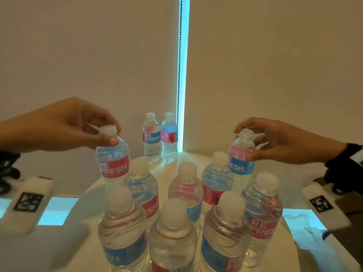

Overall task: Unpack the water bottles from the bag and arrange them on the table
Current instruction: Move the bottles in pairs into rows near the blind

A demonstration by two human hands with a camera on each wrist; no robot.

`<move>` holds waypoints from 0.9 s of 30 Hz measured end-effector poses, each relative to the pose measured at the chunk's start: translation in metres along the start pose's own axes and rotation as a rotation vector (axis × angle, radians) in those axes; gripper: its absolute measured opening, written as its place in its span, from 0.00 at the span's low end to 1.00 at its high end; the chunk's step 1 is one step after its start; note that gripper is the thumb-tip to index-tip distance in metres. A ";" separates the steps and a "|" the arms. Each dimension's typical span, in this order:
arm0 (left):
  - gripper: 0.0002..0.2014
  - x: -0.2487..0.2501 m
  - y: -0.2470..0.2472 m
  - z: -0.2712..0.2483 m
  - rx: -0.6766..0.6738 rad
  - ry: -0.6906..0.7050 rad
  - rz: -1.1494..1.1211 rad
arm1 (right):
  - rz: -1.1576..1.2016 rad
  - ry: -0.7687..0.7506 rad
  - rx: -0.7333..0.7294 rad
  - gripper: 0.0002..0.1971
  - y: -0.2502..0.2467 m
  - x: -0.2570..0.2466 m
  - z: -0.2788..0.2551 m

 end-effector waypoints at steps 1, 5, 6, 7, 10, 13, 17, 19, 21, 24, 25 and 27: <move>0.14 0.007 0.002 0.011 -0.008 0.037 0.026 | -0.023 -0.008 0.006 0.28 -0.002 0.001 0.010; 0.14 0.026 0.019 0.053 -0.011 0.139 0.093 | -0.100 -0.021 0.046 0.24 -0.008 0.003 0.046; 0.16 0.031 0.025 0.063 -0.002 0.176 0.133 | -0.129 -0.035 0.060 0.23 -0.008 0.005 0.055; 0.18 0.035 0.031 0.073 0.018 0.208 0.179 | -0.156 -0.036 0.070 0.23 -0.008 0.009 0.065; 0.17 0.043 0.050 0.102 0.077 0.255 0.267 | -0.177 -0.002 0.083 0.23 -0.003 0.027 0.091; 0.15 0.047 0.074 0.128 0.101 0.281 0.316 | -0.179 -0.010 0.097 0.25 0.005 0.039 0.112; 0.19 0.047 0.107 0.158 0.094 0.324 0.441 | -0.181 0.010 0.104 0.26 0.016 0.052 0.133; 0.22 0.045 0.124 0.170 0.116 0.342 0.581 | -0.203 0.032 0.102 0.26 0.021 0.059 0.140; 0.23 0.040 0.136 0.182 0.140 0.336 0.673 | -0.215 0.044 0.096 0.26 0.025 0.063 0.144; 0.24 0.033 0.148 0.194 0.134 0.305 0.704 | -0.211 0.052 0.084 0.26 0.029 0.068 0.150; 0.24 0.030 0.149 0.197 0.127 0.291 0.706 | -0.210 0.054 0.078 0.26 0.031 0.068 0.151; 0.25 0.025 0.150 0.203 0.122 0.264 0.697 | -0.208 0.059 0.069 0.26 0.034 0.070 0.153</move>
Point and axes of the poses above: each hand's wrist, its own z-axis towards the middle knuckle, its own y-axis out of the palm, x = y × z, the point moved 8 cm from there along z, towards the middle knuckle, and after that the axes turned 7 degrees about x, right-handed, at the moved point
